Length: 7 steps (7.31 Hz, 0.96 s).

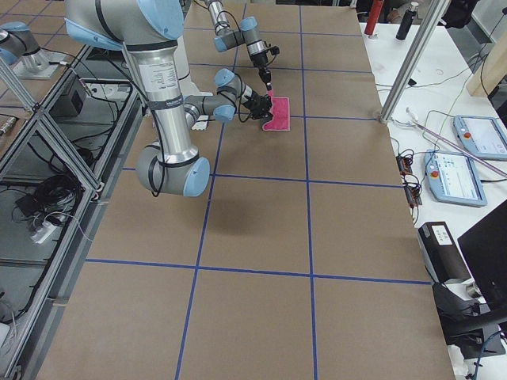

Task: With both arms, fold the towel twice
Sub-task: 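Lay the folded edge onto the far edge with both grippers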

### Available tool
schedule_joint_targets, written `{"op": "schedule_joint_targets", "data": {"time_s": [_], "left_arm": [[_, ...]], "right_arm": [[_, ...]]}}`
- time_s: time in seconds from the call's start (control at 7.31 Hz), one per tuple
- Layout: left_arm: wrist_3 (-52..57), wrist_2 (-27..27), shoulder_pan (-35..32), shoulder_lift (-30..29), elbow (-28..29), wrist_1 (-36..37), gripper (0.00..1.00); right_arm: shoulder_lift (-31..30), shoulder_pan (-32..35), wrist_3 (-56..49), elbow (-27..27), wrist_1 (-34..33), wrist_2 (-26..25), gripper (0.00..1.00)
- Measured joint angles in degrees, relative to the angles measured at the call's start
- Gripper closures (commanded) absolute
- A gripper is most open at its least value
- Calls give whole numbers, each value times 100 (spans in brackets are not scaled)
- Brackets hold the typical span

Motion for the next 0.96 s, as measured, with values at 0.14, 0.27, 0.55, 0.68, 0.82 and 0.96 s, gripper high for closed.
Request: {"op": "schedule_joint_targets", "data": {"time_s": [0.14, 0.27, 0.55, 0.68, 0.82, 0.96], "left_arm": [[8, 0, -56, -56, 94, 3, 100], [11, -2, -96, -83, 138, 3, 100], [4, -8, -156, -101, 157, 3, 100], [4, -8, -173, -104, 161, 7, 100], [6, -9, -182, -105, 165, 8, 100], [12, -9, -185, -106, 172, 11, 100]], "right_arm": [[6, 44, -18, -32, 2, 4, 100], [35, 87, -48, -67, 3, 6, 100], [210, 171, -90, -258, 3, 13, 100], [278, 199, -96, -350, 3, 15, 100], [306, 217, -101, -409, 5, 16, 100], [317, 231, -105, -453, 9, 16, 100]]}}
